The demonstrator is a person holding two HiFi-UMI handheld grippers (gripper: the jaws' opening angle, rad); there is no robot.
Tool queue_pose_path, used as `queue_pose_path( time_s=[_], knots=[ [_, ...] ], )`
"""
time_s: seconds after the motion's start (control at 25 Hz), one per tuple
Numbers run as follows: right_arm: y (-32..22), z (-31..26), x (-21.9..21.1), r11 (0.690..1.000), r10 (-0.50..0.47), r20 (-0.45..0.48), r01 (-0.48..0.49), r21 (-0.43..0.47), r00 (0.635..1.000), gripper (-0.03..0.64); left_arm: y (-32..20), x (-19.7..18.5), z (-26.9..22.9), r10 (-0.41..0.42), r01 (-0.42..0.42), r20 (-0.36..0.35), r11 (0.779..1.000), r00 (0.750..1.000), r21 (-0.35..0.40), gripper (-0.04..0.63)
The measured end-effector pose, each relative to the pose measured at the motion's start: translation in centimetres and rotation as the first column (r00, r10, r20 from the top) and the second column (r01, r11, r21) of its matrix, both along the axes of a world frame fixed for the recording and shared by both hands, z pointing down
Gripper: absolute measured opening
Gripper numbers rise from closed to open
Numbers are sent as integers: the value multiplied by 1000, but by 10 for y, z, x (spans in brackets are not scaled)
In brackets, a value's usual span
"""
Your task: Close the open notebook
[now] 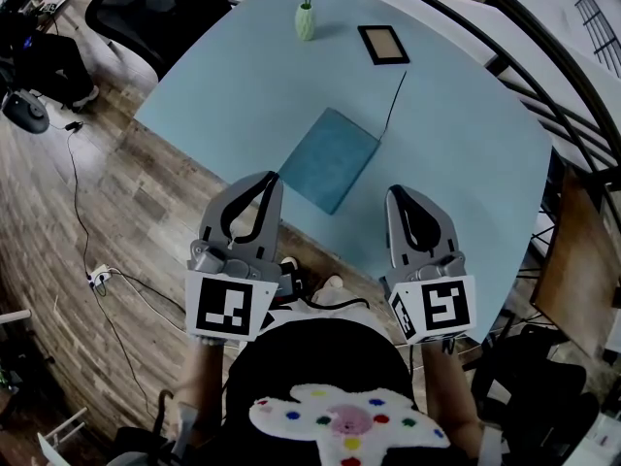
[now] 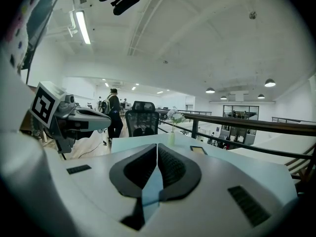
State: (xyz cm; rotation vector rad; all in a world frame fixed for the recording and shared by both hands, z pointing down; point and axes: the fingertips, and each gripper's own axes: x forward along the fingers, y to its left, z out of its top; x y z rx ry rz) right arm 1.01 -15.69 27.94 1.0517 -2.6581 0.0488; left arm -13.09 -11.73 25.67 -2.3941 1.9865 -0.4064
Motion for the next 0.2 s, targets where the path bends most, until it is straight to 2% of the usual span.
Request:
queue_pose_path(
  time_s=[0.2],
  knots=[
    [1, 2, -2, 1000, -2, -7, 2, -3, 1000, 37, 1, -5, 0, -10, 10, -7, 1000, 1000, -1, 18]
  ],
)
